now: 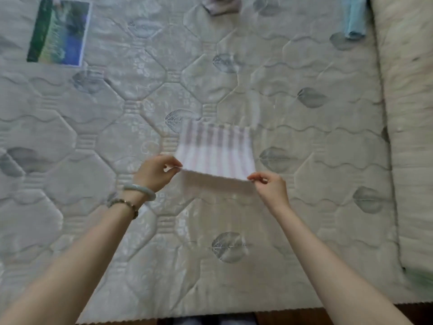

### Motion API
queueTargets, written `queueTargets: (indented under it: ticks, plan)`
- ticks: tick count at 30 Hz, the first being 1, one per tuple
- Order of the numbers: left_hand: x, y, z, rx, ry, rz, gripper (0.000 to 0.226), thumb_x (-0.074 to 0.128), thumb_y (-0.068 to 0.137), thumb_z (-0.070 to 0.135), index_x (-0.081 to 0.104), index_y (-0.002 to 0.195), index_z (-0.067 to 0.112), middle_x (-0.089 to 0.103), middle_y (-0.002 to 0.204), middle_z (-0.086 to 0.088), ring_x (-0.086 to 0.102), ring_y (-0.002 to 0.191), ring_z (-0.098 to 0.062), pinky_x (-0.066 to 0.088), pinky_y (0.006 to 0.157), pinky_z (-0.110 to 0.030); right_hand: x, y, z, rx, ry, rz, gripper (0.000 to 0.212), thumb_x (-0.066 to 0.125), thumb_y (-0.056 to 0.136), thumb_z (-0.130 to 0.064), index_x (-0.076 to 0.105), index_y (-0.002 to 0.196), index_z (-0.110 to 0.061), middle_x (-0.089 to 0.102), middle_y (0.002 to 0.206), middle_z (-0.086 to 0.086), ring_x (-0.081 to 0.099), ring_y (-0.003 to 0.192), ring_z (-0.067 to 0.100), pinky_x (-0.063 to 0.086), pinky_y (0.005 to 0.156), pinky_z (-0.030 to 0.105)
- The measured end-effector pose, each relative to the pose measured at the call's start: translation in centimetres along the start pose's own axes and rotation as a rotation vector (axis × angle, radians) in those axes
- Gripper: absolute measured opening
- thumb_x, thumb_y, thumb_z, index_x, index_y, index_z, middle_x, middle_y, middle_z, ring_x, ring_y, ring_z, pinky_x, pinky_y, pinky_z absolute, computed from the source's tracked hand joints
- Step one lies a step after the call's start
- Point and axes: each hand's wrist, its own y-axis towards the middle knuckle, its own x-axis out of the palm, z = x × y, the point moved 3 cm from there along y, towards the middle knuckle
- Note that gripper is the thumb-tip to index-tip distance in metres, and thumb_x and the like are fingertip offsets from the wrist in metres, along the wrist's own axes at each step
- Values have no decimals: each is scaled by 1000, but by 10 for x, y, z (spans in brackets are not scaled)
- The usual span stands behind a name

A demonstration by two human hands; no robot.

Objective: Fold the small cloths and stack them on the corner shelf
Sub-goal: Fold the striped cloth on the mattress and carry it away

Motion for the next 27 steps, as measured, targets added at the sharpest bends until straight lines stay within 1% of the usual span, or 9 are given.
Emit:
queueTargets:
  ticks: [3,5,8,10,13,16,18,23,27]
  plan:
    - [29,-29,-21,-81,68,-281,7,70,84,24,72,89,20,66,82,8,60,78,-11,46,71,-21,6,-28,35,113,-36,-152,25,58,81,7,77,81,-8,73,82,6,64,77,8,45,77,16]
    - [41,-45,-24,-89,117,-464,10,69,84,28,71,91,20,63,82,11,59,77,-7,39,65,-12,9,-44,53,146,-32,-232,34,56,81,8,75,72,-18,72,76,1,64,73,1,46,76,17]
    - [49,-51,-29,-68,171,-576,11,70,84,29,70,92,22,61,80,13,58,76,-5,37,63,-8,11,-55,69,164,-36,-280,44,55,80,7,70,65,-31,69,71,-11,64,72,-1,48,74,17]
    - [47,-42,-34,-103,130,-528,8,70,83,30,69,89,25,63,79,13,60,77,-9,43,67,-15,11,-47,68,173,4,-270,32,62,81,5,72,73,-24,67,70,-9,60,64,-4,45,70,18]
    - [39,-20,-37,-168,69,-300,7,70,83,29,69,83,22,63,75,10,59,73,-9,40,61,-15,10,-20,56,189,143,-158,14,74,78,-4,70,86,-15,62,70,-1,56,66,9,45,63,17]
    - [33,4,-38,-201,64,-71,11,71,82,27,70,80,16,63,74,3,58,73,-14,34,58,-20,11,17,41,157,178,-24,12,79,75,-12,70,83,-9,64,70,-3,57,66,4,45,62,10]
    - [33,17,-38,-248,-5,14,11,72,82,25,72,83,14,66,79,0,59,75,-16,36,65,-23,15,42,35,135,144,17,13,80,75,-17,71,80,-9,66,71,-1,58,67,4,47,67,16]
    - [42,48,-39,-247,9,76,11,66,87,21,70,91,11,67,87,-3,57,77,-16,39,70,-25,27,87,33,142,75,69,11,77,76,-21,70,79,-13,65,73,0,59,73,13,46,72,26]
    - [51,65,-49,-242,119,40,14,61,88,17,66,98,9,66,96,-9,60,85,-25,42,73,-30,36,105,34,125,-66,37,20,74,78,-26,70,91,-11,64,87,2,59,84,18,49,81,33]
